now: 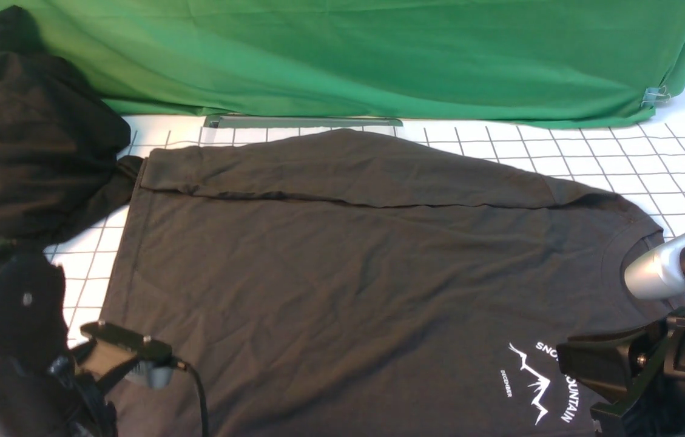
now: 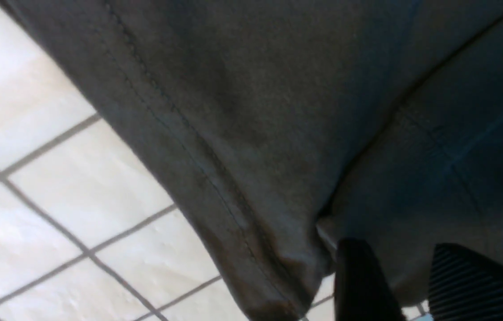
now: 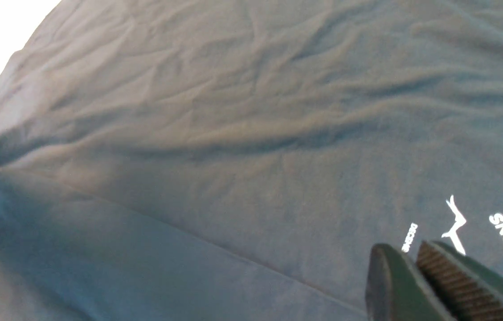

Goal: Fold a long-sleeved shirt over a white checkered tablecloth.
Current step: 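Grasp the left edge of the dark T-shirt lying flat on the table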

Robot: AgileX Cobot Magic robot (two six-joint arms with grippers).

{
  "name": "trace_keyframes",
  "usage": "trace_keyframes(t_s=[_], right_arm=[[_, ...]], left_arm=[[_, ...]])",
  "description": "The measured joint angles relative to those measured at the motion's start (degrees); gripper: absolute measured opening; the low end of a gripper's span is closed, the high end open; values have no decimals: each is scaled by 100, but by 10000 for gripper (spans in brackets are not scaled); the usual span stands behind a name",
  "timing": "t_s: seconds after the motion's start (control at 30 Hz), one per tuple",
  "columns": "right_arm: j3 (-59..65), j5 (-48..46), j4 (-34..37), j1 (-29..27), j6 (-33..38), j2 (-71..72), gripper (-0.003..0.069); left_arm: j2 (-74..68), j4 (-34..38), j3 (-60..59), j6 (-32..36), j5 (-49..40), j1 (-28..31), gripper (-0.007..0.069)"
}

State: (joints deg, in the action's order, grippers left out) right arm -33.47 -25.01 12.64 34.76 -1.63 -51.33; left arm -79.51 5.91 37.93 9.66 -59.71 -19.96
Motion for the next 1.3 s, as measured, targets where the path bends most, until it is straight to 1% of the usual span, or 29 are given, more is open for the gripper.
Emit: trace_keyframes(t_s=[0.03, 0.07, 0.13, 0.3, 0.4, 0.53, 0.93, 1.03, 1.17, 1.2, 1.27, 1.3], right_arm=[[0, 12, 0, 0, 0, 0, 73], [0, 25, 0, 0, 0, 0, 73], [0, 39, 0, 0, 0, 0, 73], [0, 62, 0, 0, 0, 0, 73], [0, 74, 0, 0, 0, 0, 73], [0, 74, 0, 0, 0, 0, 73], [0, 74, 0, 0, 0, 0, 73], [0, 62, 0, 0, 0, 0, 73], [0, 51, 0, 0, 0, 0, 73], [0, 51, 0, 0, 0, 0, 73], [0, 51, 0, 0, 0, 0, 73], [0, 51, 0, 0, 0, 0, 73]], left_arm=[[0, 0, -93, 62, 140, 0, 288], [0, 0, -172, 100, 243, 0, 307], [0, -12, -247, 114, 367, 0, 322], [0, -246, -253, 50, 759, 0, 309], [0, -246, -253, -12, 952, 0, 298], [-92, -80, -253, -27, 851, 0, 295], [-356, -23, -253, -35, 891, 0, 290], [-361, 40, -253, -52, 751, 0, 237], [-361, 40, -253, -66, 576, 0, 116], [-361, 40, -253, -66, 509, 0, 61], [-361, 40, -182, -66, 326, 0, 19], [-361, 40, -171, -66, 302, 0, 17]])
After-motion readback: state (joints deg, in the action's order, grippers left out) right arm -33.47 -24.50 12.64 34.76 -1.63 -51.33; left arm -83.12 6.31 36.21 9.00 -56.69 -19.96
